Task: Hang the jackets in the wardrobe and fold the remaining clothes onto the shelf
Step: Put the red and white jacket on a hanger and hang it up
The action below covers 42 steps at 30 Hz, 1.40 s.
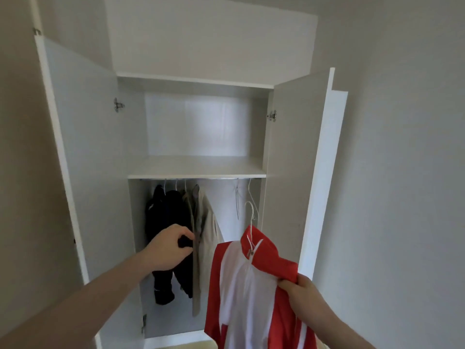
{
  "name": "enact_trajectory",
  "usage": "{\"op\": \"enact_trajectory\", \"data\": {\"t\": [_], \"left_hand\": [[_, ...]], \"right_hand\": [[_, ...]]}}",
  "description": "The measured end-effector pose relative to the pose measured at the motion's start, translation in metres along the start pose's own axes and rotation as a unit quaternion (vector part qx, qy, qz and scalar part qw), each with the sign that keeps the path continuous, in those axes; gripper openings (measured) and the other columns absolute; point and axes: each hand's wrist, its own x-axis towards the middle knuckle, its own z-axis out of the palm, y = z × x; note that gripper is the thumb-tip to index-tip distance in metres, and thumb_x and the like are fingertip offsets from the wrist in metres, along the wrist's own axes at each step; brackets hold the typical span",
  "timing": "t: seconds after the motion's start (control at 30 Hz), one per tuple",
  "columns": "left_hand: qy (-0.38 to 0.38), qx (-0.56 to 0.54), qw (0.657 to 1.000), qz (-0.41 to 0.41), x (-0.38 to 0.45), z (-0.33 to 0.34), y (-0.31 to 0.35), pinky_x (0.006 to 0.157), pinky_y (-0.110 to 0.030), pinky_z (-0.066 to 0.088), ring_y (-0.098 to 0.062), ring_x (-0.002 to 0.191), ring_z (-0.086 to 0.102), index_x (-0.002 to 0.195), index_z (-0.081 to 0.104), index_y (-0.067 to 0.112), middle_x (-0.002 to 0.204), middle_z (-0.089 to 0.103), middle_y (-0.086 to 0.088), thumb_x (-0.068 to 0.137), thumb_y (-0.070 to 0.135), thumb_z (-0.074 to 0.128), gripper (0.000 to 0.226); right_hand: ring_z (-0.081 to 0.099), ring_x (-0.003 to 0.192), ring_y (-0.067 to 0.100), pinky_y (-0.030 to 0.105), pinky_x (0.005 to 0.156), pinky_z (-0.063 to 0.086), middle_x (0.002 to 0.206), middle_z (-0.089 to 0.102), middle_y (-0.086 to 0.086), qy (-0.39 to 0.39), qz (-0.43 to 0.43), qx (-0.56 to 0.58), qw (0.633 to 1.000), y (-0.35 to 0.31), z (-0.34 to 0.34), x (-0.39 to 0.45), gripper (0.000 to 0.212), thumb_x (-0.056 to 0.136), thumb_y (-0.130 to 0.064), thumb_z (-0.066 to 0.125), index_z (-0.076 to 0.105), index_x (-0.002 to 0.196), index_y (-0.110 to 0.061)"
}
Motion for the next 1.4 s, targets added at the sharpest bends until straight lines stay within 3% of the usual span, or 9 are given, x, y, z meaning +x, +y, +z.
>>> {"op": "enact_trajectory", "data": {"t": [0.17, 0.3, 0.37, 0.5, 0.67, 0.83, 0.97, 1.23, 1.4], "left_hand": [[0.020, 0.043, 0.999, -0.017, 0.052, -0.021, -0.040, 0.101, -0.021, 0.041, -0.006, 0.113, 0.052, 0.111, 0.059, 0.041, 0.120, 0.051, 0.015, 0.089, 0.031, 0.076, 0.030], [0.034, 0.066, 0.997, -0.019, 0.108, -0.043, -0.069, 0.099, -0.018, 0.036, -0.006, 0.113, 0.050, 0.114, 0.062, 0.036, 0.118, 0.049, 0.014, 0.089, 0.030, 0.075, 0.029], [0.049, 0.071, 0.996, -0.017, 0.139, -0.054, -0.084, 0.096, -0.018, 0.036, -0.008, 0.111, 0.052, 0.116, 0.064, 0.032, 0.118, 0.049, 0.011, 0.088, 0.028, 0.076, 0.030], [0.047, 0.083, 0.995, -0.020, 0.199, -0.071, -0.113, 0.094, -0.022, 0.040, -0.011, 0.106, 0.053, 0.120, 0.064, 0.029, 0.117, 0.046, 0.010, 0.088, 0.030, 0.075, 0.034], [0.056, 0.096, 0.994, 0.000, 0.278, -0.090, -0.147, 0.102, -0.024, 0.040, -0.015, 0.113, 0.054, 0.121, 0.066, 0.026, 0.117, 0.046, 0.007, 0.084, 0.028, 0.077, 0.039], [0.035, 0.099, 0.994, -0.016, 0.337, -0.090, -0.166, 0.104, -0.034, 0.045, -0.020, 0.115, 0.056, 0.116, 0.065, 0.028, 0.125, 0.052, -0.002, 0.081, 0.029, 0.077, 0.037], [0.040, 0.106, 0.993, -0.028, 0.384, -0.086, -0.179, 0.112, -0.038, 0.039, -0.024, 0.129, 0.050, 0.121, 0.063, 0.030, 0.138, 0.049, -0.004, 0.081, 0.030, 0.076, 0.041], [0.026, 0.144, 0.986, -0.079, 0.464, -0.073, -0.199, 0.117, -0.041, 0.034, -0.026, 0.138, 0.043, 0.136, 0.056, 0.027, 0.151, 0.043, -0.005, 0.090, 0.047, 0.068, 0.052], [0.003, 0.110, 0.983, -0.145, 0.503, -0.059, -0.216, 0.120, -0.042, 0.029, -0.030, 0.145, 0.035, 0.149, 0.045, 0.025, 0.160, 0.033, -0.008, 0.097, 0.059, 0.054, 0.062]], "right_hand": [[0.068, 0.068, -0.006, 0.006, 0.052, 0.045, 0.069, 0.072, -0.022, -0.017, -0.034, -0.004, 0.999, -0.007, 0.023, 0.084, 0.025, 0.097, -0.011, 0.050, 0.064, 0.091, -0.031], [0.071, 0.081, 0.014, 0.026, 0.068, 0.052, 0.087, 0.075, -0.003, -0.014, -0.018, -0.032, 0.999, -0.010, 0.043, 0.153, 0.019, 0.097, -0.016, 0.049, 0.065, 0.100, -0.026], [0.070, 0.073, 0.016, 0.028, 0.064, 0.054, 0.082, 0.076, 0.004, -0.003, -0.013, -0.040, 0.999, -0.009, 0.053, 0.186, 0.020, 0.095, -0.013, 0.049, 0.067, 0.093, -0.021], [0.069, 0.058, 0.005, 0.017, 0.052, 0.051, 0.068, 0.073, -0.015, 0.038, -0.007, -0.044, 0.998, -0.010, 0.076, 0.247, 0.020, 0.093, -0.013, 0.051, 0.069, 0.088, -0.022], [0.071, 0.064, 0.012, 0.031, 0.062, 0.056, 0.064, 0.074, -0.007, 0.068, -0.010, -0.014, 0.998, -0.020, 0.113, 0.314, 0.016, 0.087, -0.015, 0.055, 0.070, 0.083, -0.019], [0.058, 0.054, 0.018, 0.029, 0.053, 0.047, 0.063, 0.064, 0.012, 0.091, 0.029, -0.022, 0.995, -0.017, 0.144, 0.365, 0.021, 0.093, -0.003, 0.048, 0.068, 0.085, -0.007], [0.058, 0.056, 0.018, 0.025, 0.052, 0.041, 0.065, 0.064, 0.004, 0.116, 0.029, -0.042, 0.992, -0.021, 0.166, 0.407, 0.017, 0.093, -0.007, 0.050, 0.064, 0.085, -0.012], [0.058, 0.054, 0.015, 0.024, 0.051, 0.041, 0.061, 0.060, -0.001, 0.077, -0.008, -0.077, 0.994, -0.025, 0.198, 0.498, 0.025, 0.095, -0.007, 0.051, 0.054, 0.075, -0.022], [0.052, 0.049, 0.009, 0.018, 0.047, 0.039, 0.057, 0.054, -0.004, 0.055, -0.015, -0.102, 0.993, -0.018, 0.209, 0.558, 0.029, 0.098, -0.010, 0.052, 0.053, 0.071, -0.018]]}}
